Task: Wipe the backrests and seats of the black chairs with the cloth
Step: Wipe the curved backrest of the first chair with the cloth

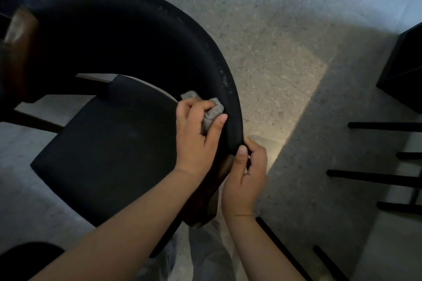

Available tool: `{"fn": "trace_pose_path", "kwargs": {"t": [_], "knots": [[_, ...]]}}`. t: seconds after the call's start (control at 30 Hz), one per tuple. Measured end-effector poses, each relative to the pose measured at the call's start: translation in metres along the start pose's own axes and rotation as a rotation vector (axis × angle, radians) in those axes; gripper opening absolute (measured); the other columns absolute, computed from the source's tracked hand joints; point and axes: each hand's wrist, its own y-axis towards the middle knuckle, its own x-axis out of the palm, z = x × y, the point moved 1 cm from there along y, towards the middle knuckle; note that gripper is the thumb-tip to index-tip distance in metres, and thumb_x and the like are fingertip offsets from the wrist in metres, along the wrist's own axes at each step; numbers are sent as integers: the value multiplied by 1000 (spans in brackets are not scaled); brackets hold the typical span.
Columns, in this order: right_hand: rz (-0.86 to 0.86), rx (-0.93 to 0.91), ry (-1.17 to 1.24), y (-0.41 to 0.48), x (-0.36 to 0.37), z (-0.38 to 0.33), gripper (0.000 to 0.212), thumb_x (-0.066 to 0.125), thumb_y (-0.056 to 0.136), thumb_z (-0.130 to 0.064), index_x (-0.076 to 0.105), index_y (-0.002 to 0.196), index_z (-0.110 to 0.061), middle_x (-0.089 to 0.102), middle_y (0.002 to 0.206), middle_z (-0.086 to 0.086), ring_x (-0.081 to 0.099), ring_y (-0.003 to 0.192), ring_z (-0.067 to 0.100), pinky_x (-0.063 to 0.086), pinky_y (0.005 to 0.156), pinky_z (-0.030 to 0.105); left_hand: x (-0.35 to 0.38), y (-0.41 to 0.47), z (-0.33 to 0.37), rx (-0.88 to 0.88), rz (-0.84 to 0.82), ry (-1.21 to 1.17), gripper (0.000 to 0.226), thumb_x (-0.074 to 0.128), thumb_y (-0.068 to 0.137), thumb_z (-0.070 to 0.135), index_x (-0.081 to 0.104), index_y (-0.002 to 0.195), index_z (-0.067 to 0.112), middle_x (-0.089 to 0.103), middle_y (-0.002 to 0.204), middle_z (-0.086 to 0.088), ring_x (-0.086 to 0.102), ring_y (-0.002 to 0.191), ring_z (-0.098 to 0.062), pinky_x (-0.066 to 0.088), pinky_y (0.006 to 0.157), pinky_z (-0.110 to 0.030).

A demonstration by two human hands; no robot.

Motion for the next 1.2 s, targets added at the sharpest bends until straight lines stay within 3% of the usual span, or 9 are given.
{"fn": "trace_pose_path", "kwargs": {"t": [0.13,0.37,0.53,0.63,0.73,0.8,0.93,1.03,1.2], "knots": [[22,1,10,-1,3,1,23,37,102,-42,51,118,-36,56,103,-12,56,96,7,45,86,21,5,3,-15,-16,29,-7,28,53,94,32,60,104,6,44,109,0,47,97,5,37,81,-4],[36,-8,-9,-1,4,2,25,35,103,-42,53,117,-31,56,99,-1,56,94,11,45,84,20,-7,-3,-47,-244,-99,-12,5,50,101,23,54,99,21,43,104,1,49,87,10,38,72,-4],[33,10,-23,0,3,2,26,36,103,-36,55,115,-23,56,99,-2,55,93,12,45,83,21,-13,4,12,169,-101,-40,20,51,94,31,62,102,16,45,110,-1,50,102,-7,40,87,-13],[22,23,-37,1,3,-1,32,33,103,-46,55,114,-27,57,97,-1,56,89,15,47,78,26,-6,13,22,355,-196,92,24,61,90,30,70,99,9,48,105,-3,49,99,-17,43,84,-26],[15,20,-34,1,1,-3,25,34,103,-44,53,115,-32,58,99,-1,56,91,13,47,80,25,-3,22,9,409,-185,176,26,64,89,30,71,98,7,54,98,-12,51,92,-21,44,79,-29],[2,26,-37,1,0,-4,21,37,102,-38,53,115,-32,58,100,-2,56,94,11,47,82,24,-2,22,7,357,-135,143,26,63,90,29,70,98,5,53,97,-9,52,92,-19,46,80,-27],[-35,106,-3,1,-5,-9,23,42,100,-31,58,113,-22,61,105,-6,58,102,9,48,89,25,-4,17,3,161,-12,70,24,59,92,28,67,97,5,46,101,2,47,95,-1,37,82,-5],[-65,137,62,11,-15,-19,21,50,99,-23,61,116,-20,64,111,-7,60,108,11,48,92,21,-14,15,-16,33,-40,108,18,59,95,26,65,97,10,45,102,5,46,84,3,36,77,-3],[-21,117,83,34,5,-27,20,50,100,-22,61,114,-13,63,109,0,59,101,7,44,82,13,-22,11,-40,-127,-72,93,12,54,98,31,60,102,20,46,109,1,50,89,5,40,75,-3]]}}
